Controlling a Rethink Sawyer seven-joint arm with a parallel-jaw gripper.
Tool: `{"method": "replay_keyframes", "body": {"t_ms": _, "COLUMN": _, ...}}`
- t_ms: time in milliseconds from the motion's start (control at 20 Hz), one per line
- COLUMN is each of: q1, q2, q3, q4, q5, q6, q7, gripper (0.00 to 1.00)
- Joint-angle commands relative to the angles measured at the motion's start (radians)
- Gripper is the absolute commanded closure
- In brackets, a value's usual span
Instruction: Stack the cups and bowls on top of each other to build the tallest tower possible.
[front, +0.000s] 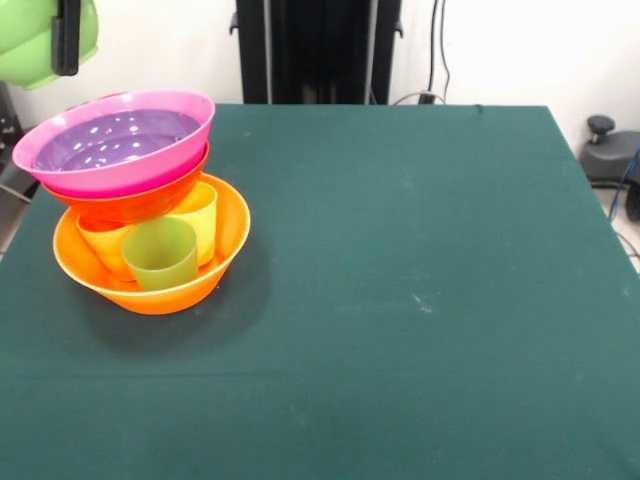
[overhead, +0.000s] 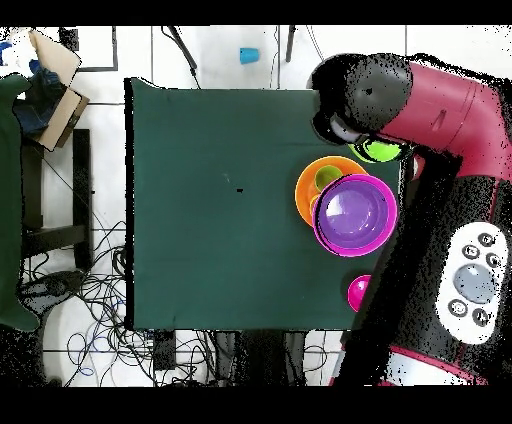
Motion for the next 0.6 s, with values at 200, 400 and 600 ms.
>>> {"method": "replay_keyframes", "body": {"t_ms": 200, "q1": -0.043, "q2": 0.047, "q3": 0.108, "q4": 0.011, "q5": -0.066, "q6": 0.222, "q7": -0.268, "gripper": 1.00}}
{"method": "replay_keyframes", "body": {"t_ms": 400, "q1": -0.026, "q2": 0.080, "q3": 0.112, "q4": 0.025, "q5": -0.073, "q6": 0.150, "q7": -0.204, "gripper": 1.00}}
{"method": "replay_keyframes", "body": {"t_ms": 600, "q1": -0.014, "q2": 0.090, "q3": 0.113, "q4": 0.009, "q5": -0.081, "q6": 0.156, "q7": -0.200, "gripper": 1.00}}
